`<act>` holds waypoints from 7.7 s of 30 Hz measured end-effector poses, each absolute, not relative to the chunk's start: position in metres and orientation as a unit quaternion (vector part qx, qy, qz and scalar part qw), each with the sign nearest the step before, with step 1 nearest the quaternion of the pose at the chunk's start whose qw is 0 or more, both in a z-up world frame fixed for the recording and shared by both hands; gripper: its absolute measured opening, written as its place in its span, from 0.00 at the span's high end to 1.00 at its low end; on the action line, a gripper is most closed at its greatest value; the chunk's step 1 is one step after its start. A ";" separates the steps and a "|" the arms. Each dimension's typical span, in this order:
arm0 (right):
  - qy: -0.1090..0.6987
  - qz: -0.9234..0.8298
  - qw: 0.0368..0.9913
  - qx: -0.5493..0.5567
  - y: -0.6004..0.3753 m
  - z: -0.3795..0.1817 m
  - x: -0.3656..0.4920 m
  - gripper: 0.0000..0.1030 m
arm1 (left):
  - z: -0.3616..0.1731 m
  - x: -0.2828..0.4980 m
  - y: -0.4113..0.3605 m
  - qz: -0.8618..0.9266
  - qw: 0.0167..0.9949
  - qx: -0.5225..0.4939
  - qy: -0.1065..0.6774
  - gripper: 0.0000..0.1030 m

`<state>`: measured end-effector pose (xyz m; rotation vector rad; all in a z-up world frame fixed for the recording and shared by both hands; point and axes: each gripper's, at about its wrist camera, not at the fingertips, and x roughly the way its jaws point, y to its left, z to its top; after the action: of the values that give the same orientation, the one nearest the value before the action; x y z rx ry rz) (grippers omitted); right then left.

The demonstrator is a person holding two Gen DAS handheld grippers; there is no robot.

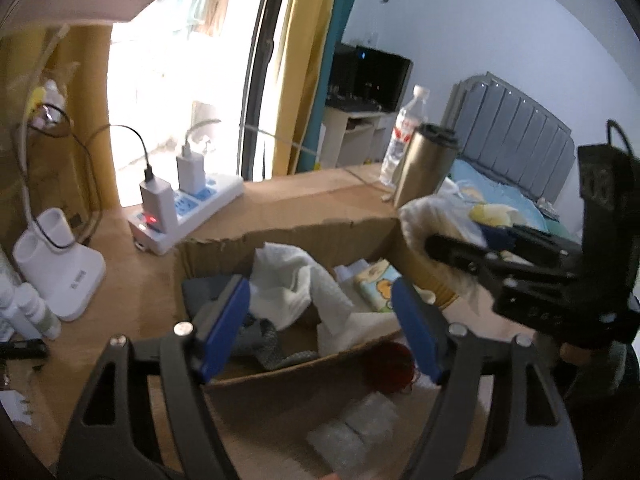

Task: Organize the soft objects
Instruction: 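Release the cloth with the left gripper while the right lowers the swab bag into the box, then move both grippers back to the bubble wrap and red pom-pom, then grasp the bubble-wrap pouches with the left gripper while the right grasps the red pom-pom, then carry the bubble wrap and pom-pom to the box and release both inside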

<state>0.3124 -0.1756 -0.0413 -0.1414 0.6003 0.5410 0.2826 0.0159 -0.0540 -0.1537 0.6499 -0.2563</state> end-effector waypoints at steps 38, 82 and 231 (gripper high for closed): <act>0.377 0.208 0.894 -0.121 -0.097 -0.087 0.359 0.57 | -0.074 0.223 0.136 -0.029 0.947 -0.136 0.291 0.27; 0.342 0.285 0.888 -0.111 -0.090 -0.058 0.291 0.37 | -0.062 0.183 0.115 -0.011 0.951 -0.131 0.280 0.27; 0.327 0.263 0.905 -0.066 -0.192 -0.057 0.243 0.53 | -0.069 0.175 0.020 -0.113 0.938 -0.123 0.304 0.44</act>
<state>0.2432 -0.1916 -0.0566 -0.1366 0.6762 0.5431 0.1751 0.0204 -0.0694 -0.2517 0.6209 -0.2302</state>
